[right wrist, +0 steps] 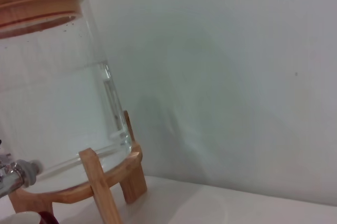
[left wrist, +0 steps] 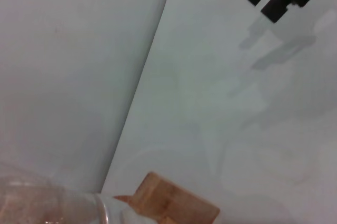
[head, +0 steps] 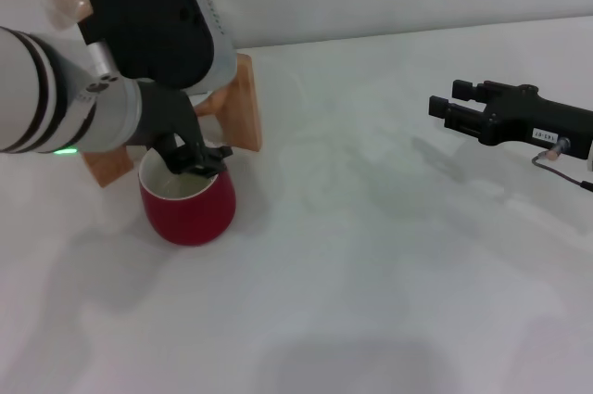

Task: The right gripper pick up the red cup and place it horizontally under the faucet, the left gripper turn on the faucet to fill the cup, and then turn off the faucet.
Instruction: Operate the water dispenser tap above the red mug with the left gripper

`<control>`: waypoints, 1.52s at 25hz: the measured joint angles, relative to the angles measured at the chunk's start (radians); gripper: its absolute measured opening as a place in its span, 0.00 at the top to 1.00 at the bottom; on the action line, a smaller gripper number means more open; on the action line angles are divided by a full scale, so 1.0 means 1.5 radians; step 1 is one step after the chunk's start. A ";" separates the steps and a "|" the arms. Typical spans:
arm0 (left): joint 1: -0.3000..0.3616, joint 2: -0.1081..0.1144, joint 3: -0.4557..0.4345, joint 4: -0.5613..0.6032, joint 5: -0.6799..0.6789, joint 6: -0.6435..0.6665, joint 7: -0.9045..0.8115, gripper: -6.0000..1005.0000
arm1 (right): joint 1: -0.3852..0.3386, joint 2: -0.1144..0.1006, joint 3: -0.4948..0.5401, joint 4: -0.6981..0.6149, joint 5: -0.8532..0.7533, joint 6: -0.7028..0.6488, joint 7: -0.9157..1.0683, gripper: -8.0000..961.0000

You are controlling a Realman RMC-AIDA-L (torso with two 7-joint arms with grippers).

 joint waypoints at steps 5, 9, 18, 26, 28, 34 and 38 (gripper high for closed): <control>0.002 0.000 0.010 0.006 0.001 0.001 -0.006 0.13 | 0.000 0.000 0.000 0.000 0.001 0.001 0.000 0.44; 0.002 0.000 0.014 0.006 0.006 0.005 -0.007 0.13 | 0.000 0.000 0.000 0.000 0.000 0.002 0.001 0.44; 0.002 0.000 0.036 -0.001 0.007 0.023 -0.007 0.13 | 0.000 0.001 0.000 0.000 0.000 0.002 0.002 0.44; 0.001 0.000 0.045 -0.018 0.005 0.025 -0.007 0.13 | 0.000 0.000 0.000 0.000 0.000 0.002 0.002 0.44; 0.004 0.000 0.047 -0.023 0.006 0.032 -0.007 0.13 | 0.000 0.000 0.000 0.000 0.001 0.002 0.002 0.44; 0.037 0.000 0.047 0.018 -0.007 0.057 -0.005 0.13 | -0.001 0.000 0.001 -0.002 0.002 0.002 0.002 0.44; 0.081 0.001 0.047 0.063 -0.028 0.087 -0.001 0.13 | -0.005 0.001 0.015 -0.002 0.001 0.003 0.002 0.44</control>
